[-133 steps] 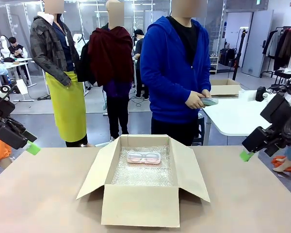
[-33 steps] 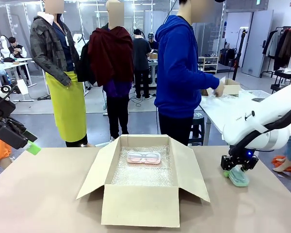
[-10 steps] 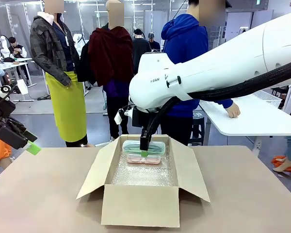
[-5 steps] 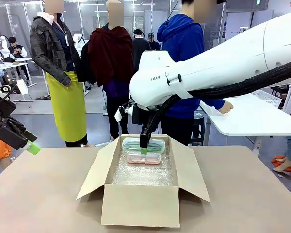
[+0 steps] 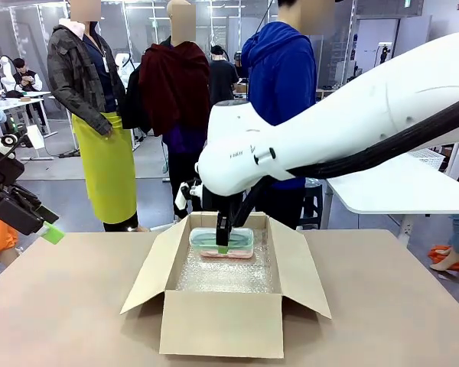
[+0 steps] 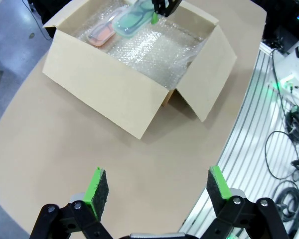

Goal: Pack the glasses set securely to prepare it for shipping.
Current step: Put the Glasses case from the right side of the table into the Package Box.

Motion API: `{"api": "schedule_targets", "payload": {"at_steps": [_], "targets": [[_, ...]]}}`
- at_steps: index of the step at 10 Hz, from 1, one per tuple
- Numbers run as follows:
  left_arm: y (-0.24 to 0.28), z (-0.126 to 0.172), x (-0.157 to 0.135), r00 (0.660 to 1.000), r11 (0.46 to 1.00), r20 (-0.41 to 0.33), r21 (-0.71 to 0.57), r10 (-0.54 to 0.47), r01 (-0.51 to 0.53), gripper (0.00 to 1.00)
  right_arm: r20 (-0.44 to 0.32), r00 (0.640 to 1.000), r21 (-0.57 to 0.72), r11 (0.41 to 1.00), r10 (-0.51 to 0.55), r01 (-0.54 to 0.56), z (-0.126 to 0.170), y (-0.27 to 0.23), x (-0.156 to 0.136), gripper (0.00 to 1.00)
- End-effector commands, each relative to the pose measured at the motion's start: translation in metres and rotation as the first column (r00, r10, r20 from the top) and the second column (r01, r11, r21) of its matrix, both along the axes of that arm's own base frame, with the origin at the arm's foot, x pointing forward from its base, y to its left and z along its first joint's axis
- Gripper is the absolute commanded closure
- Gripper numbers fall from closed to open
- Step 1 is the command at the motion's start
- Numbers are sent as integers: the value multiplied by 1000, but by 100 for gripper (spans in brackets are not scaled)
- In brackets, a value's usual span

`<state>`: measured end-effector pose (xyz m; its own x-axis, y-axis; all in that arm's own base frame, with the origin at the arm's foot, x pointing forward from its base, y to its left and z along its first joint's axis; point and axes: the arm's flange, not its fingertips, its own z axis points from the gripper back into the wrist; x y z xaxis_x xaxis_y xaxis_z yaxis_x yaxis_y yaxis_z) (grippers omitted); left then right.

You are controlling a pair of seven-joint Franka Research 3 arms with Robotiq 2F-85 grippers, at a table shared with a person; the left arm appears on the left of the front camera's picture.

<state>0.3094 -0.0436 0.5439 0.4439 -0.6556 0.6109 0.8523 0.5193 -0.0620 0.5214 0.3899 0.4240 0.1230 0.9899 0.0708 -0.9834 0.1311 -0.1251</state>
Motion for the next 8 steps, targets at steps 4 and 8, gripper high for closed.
{"api": "schedule_targets", "payload": {"at_steps": [4, 8], "targets": [[1, 0, 0, 1000, 999, 6, -24, -23, 23, 0, -88, 996, 39, 999, 26, -22, -51, 2, 18, 36], [1, 0, 0, 1000, 999, 6, -24, -23, 23, 0, -120, 992, 65, 998, 27, -20, -78, -4, 26, 36]]}}
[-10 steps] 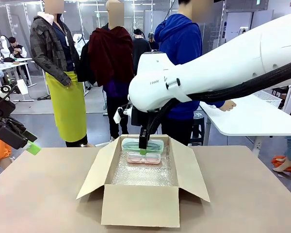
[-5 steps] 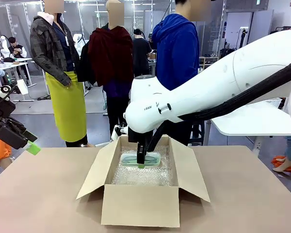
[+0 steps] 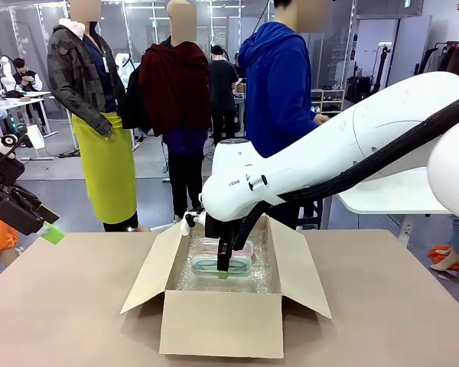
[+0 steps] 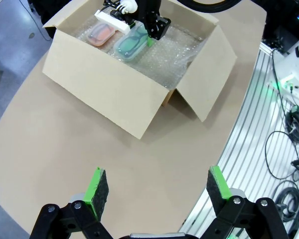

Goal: Pack the glasses set securely to prepare it for shipping.
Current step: Put the Glasses case from the right side of the table into the Package Box.

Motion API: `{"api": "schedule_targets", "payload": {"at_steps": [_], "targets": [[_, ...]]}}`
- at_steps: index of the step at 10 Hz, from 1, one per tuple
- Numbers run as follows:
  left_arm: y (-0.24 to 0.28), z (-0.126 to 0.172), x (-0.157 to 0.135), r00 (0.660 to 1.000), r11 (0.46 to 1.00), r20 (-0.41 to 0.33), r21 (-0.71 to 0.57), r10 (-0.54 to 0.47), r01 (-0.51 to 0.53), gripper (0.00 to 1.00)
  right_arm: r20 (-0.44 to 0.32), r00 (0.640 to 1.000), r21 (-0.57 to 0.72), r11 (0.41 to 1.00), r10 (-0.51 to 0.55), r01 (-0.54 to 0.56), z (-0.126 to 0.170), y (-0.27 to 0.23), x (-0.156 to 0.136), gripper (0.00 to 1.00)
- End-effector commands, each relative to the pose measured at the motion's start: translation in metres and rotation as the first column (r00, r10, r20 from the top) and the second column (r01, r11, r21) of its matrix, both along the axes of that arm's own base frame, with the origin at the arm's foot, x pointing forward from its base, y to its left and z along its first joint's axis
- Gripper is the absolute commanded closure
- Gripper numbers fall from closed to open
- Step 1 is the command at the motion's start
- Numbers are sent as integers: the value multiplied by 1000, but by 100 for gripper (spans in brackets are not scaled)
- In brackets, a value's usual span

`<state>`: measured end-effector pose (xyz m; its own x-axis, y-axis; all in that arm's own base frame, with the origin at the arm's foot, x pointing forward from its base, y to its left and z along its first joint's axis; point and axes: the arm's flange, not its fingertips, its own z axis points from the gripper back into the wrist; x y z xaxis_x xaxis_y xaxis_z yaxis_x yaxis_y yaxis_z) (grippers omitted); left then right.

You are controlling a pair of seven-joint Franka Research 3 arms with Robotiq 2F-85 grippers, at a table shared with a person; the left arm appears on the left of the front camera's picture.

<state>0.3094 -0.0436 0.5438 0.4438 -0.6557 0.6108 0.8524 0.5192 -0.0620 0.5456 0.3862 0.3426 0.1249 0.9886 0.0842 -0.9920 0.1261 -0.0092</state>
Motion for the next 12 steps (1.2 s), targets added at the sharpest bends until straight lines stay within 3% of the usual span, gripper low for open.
{"api": "schedule_targets", "payload": {"at_steps": [1, 2, 3, 4, 5, 12], "targets": [[1, 0, 0, 1000, 999, 6, -24, -22, 23, 0, -23, 1000, 35, 999, 16, -15, -1, -1, 2, 36], [1, 0, 0, 1000, 999, 6, -24, -22, 23, 0, -26, 999, 38, 999, 19, -18, -3, -1, 2, 36], [1, 0, 0, 1000, 999, 6, -24, -22, 23, 0, -19, 1000, 32, 999, 23, -23, 0, -2, 0, 25], [1, 0, 0, 1000, 999, 6, -24, -22, 23, 0, -15, 1000, 28, 999, 18, -17, 4, -3, -2, 5], [1, 0, 0, 1000, 999, 6, -24, -22, 23, 0, -21, 1000, 22, 1000, 19, -19, 4, -2, -3, 0], [1, 0, 0, 1000, 999, 6, -24, -22, 23, 0, -8, 1000, 11, 1000, 3, -3, 0, 2, 0, 0]]}}
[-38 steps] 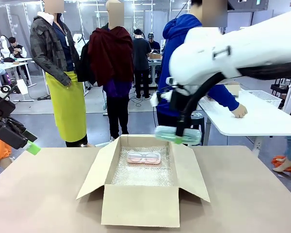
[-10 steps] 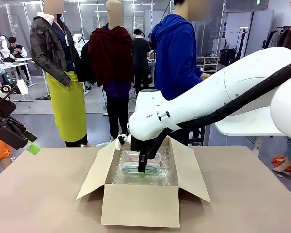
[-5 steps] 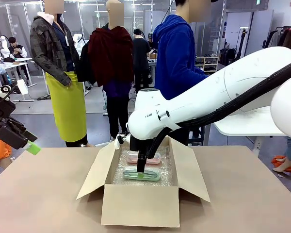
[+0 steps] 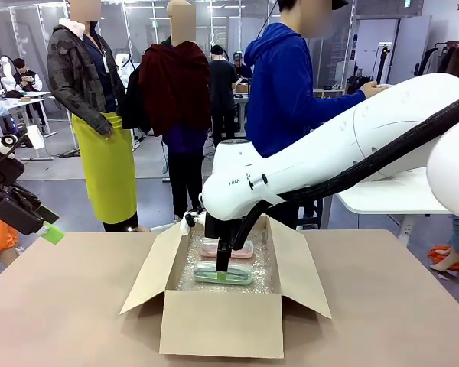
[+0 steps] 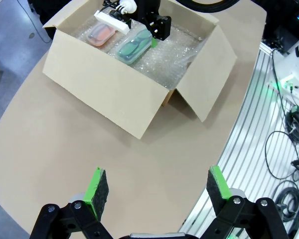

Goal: Pack the glasses set securely to prepare it for shipping.
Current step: Put the Glasses case from the right side of the table into the Package Box, then position the Package Box on the left side of the table.

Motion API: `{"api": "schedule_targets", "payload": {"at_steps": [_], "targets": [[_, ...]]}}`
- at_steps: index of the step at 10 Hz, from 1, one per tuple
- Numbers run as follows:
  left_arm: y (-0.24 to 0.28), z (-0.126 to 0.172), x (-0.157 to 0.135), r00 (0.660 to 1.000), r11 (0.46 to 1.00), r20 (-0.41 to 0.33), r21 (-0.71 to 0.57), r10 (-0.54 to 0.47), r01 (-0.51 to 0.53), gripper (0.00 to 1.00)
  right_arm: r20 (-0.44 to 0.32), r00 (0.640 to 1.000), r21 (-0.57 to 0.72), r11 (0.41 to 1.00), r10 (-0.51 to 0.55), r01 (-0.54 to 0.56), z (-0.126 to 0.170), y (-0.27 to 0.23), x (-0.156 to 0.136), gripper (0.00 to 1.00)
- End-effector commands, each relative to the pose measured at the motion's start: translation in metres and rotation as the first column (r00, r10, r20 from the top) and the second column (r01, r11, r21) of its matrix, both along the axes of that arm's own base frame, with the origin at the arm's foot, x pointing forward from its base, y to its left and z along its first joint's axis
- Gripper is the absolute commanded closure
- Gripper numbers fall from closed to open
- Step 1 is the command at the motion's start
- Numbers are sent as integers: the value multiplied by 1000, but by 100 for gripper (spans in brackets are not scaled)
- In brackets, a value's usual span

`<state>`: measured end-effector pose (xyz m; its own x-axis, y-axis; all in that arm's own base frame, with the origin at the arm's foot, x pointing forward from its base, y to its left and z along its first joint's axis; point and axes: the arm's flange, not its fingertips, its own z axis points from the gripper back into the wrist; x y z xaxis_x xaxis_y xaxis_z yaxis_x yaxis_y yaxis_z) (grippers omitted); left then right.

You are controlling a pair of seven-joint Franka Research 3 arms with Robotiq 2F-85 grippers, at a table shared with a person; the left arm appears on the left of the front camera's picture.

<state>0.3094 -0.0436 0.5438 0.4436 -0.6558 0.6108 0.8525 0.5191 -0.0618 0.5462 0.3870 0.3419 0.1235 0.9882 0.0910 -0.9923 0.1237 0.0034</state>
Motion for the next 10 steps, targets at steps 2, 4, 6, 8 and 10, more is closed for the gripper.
{"api": "schedule_targets", "payload": {"at_steps": [2, 4, 6, 8, 10], "targets": [[1, 0, 0, 1000, 999, 6, -24, -22, 22, 0, 4, 1000, 3, 1000, 1, -1, 1, 1, 0, 0], [1, 0, 0, 1000, 999, 6, -24, -22, 22, 0, 4, 1000, 3, 1000, 1, -1, 1, 1, 0, 0], [1, 0, 0, 1000, 999, 6, -24, -22, 22, 0, 4, 1000, 3, 1000, 1, -1, 1, 1, 0, 0], [1, 0, 0, 1000, 999, 6, -24, -22, 22, 0, 4, 1000, 3, 1000, 1, -1, 1, 1, 0, 0], [1, 0, 0, 1000, 999, 6, -24, -22, 22, 0, 4, 1000, 3, 1000, 1, -1, 1, 1, 0, 0]]}}
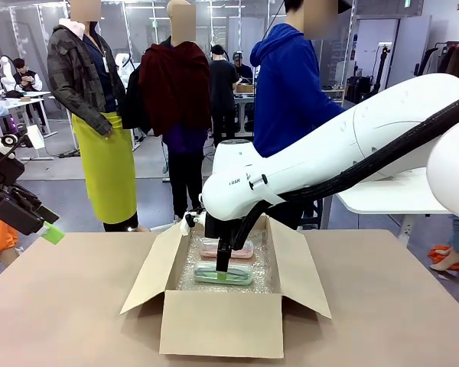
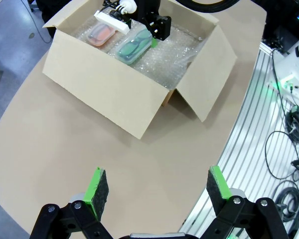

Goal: Pack the glasses set securely to prepare it for shipping.
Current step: Position the Package Box on the left side of the table.

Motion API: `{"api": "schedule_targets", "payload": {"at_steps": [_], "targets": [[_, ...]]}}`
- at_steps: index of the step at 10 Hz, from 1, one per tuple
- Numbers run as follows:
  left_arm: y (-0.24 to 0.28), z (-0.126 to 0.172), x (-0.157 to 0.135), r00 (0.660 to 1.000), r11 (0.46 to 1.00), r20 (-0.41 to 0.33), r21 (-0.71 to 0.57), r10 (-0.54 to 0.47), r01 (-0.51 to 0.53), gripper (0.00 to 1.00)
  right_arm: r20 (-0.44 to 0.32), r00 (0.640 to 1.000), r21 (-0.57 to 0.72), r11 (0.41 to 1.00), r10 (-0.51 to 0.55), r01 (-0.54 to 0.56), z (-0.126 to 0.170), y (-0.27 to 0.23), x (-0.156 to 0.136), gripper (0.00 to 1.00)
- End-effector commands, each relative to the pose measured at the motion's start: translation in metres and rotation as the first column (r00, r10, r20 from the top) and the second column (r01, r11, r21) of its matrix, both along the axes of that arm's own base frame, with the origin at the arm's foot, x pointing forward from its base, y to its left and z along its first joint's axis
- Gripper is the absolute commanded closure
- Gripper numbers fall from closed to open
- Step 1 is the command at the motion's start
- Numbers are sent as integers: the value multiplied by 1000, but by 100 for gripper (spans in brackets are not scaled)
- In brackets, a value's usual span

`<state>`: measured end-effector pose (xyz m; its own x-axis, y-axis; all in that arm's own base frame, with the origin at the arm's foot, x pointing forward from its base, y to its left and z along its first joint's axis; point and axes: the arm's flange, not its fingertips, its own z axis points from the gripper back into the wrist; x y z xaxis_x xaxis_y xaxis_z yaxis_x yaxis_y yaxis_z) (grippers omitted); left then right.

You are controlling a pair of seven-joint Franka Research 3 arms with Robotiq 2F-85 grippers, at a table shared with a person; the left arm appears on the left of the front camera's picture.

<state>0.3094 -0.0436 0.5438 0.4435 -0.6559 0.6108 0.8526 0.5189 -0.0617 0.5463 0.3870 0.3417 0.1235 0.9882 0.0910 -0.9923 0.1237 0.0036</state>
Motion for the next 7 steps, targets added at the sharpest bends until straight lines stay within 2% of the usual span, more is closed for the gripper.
{"api": "schedule_targets", "payload": {"at_steps": [1, 4, 6, 7], "targets": [[1, 0, 0, 1000, 999, 5, -24, -22, 22, 0, 0, 1000, 0, 1000, 0, 0, 0, 0, 0, 0], [1, 0, 0, 1000, 999, 5, -24, -22, 22, 0, 34, 989, 91, 986, -142, 138, 70, -55, -36, 0], [1, 0, 0, 1000, 999, 5, -24, -22, 22, 0, 51, 957, 199, 942, -286, 270, 92, -103, -50, 0], [1, 0, 0, 1000, 999, 5, -24, -22, 22, 0, 65, 940, 213, 925, -336, 316, 102, -122, -60, 0]]}}
